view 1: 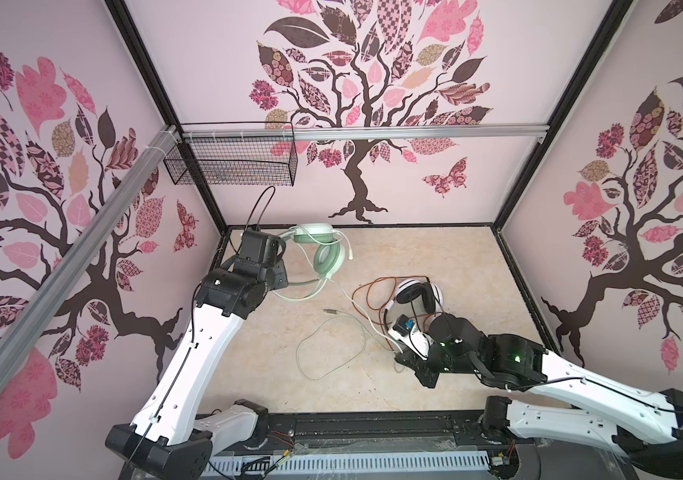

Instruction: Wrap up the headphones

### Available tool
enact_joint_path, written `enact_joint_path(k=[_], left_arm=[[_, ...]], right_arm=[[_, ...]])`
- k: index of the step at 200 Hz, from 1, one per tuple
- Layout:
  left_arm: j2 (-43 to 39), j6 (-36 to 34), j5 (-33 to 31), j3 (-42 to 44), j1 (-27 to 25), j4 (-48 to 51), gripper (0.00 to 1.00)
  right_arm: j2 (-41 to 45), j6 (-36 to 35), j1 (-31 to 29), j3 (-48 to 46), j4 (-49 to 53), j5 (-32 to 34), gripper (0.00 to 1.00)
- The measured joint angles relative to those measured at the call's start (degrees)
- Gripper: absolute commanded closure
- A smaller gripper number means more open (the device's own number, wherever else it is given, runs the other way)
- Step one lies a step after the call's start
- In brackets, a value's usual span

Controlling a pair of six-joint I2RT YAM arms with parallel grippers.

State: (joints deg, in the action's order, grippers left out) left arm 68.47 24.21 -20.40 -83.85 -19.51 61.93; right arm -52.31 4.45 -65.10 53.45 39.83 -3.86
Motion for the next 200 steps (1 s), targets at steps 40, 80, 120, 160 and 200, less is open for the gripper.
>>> enact_joint_path(k=[40,80,120,160,200], left_arm=[[1.8,0.8,1.3,0.0,0.0,-0.1,1.0],[1.9,1.7,4.0,-0.4,1.4,-0.1,1.0],[1.9,3.0,6.8,-1.0,2.3,-0.1,1.0],[1.9,3.2,7.9,-1.0,2.6,-0.1,1.0],[1.4,2.0,5.4,-0.4,2.7,0.5,1.0]], right_arm=[[-3.0,-0.3,-4.8,1.1,0.2,-0.3,1.0],[-4.0,-0.8,-5.3,1.9,0.4,-0.3,1.0],[-5.8,-0.9,-8.0,2.1,0.7,-0.1,1.0],[-6.2,-1.0,-9.1,3.7,2.2,1.2,1.0],[-5.2,-1.6,-9.4,9.7,6.3,9.1,1.0]])
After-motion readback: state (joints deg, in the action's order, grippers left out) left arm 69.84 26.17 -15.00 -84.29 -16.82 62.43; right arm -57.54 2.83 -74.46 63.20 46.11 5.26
